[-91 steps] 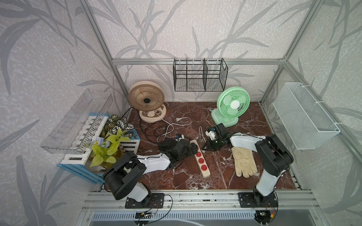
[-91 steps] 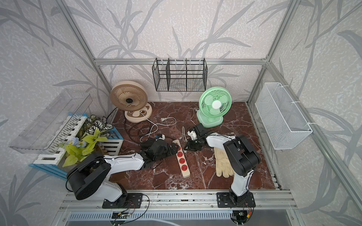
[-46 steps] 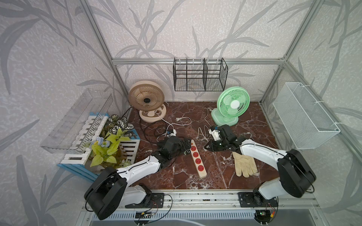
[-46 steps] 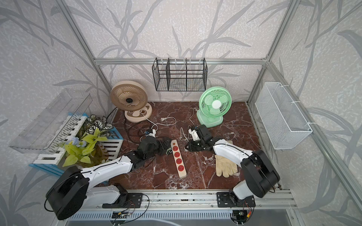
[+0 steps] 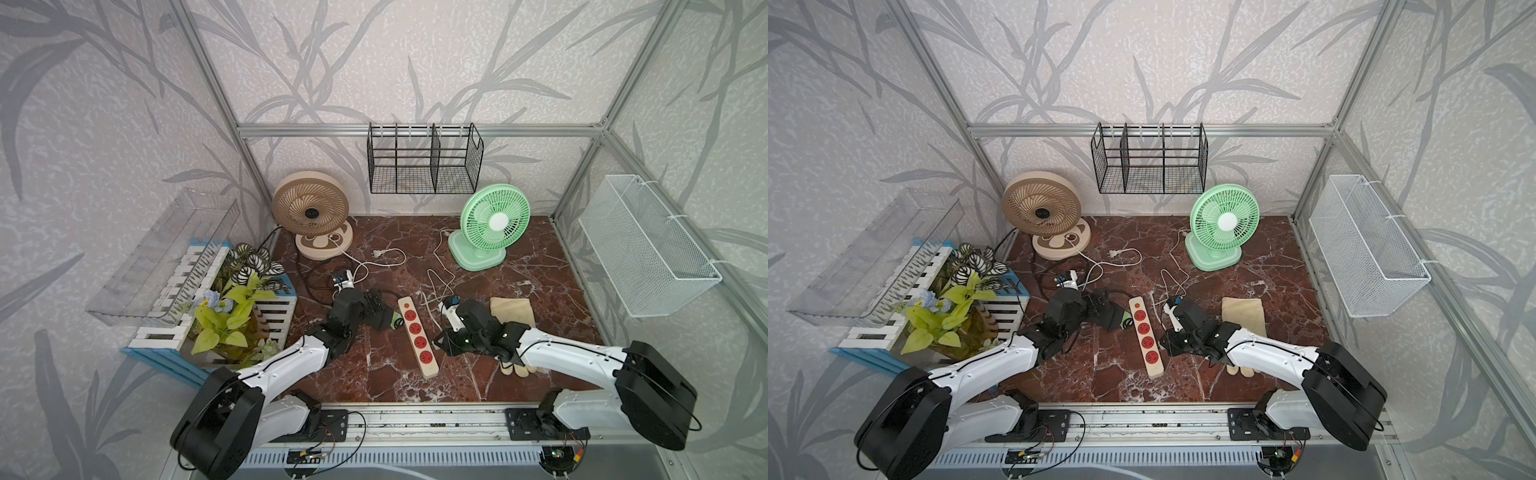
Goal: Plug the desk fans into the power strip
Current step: Insert the plug into the socket.
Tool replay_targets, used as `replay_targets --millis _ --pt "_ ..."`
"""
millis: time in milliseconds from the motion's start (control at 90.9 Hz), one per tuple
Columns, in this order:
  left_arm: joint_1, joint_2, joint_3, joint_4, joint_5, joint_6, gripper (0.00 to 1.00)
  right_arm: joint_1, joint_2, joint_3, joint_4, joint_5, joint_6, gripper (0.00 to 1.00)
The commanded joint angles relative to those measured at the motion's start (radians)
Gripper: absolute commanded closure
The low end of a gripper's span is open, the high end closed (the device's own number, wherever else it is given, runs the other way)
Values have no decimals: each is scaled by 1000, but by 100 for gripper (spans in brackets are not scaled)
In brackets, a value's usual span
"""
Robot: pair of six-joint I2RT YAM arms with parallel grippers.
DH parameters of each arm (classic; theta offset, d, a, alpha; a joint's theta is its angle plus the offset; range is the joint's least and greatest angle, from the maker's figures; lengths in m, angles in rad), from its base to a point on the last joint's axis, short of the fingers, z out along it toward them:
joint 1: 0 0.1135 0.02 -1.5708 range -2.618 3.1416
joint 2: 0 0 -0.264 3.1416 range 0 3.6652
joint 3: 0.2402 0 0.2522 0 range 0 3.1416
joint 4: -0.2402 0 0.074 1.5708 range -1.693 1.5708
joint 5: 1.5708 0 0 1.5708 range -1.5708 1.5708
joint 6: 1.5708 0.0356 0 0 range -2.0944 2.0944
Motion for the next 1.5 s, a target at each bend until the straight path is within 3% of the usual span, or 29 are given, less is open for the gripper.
replay_targets --millis 0,154,418,1485 --pt "7 -69 -8 50 -53 47 0 63 15 28 32 122 34 100" --pt "9 -128 -35 45 -93 57 0 156 -11 8 14 230 89 100" --pt "8 -121 -38 59 -87 61 0 201 -11 22 -17 296 133 100" --pt "8 -134 -36 56 -89 67 0 304 127 107 -165 347 279 100"
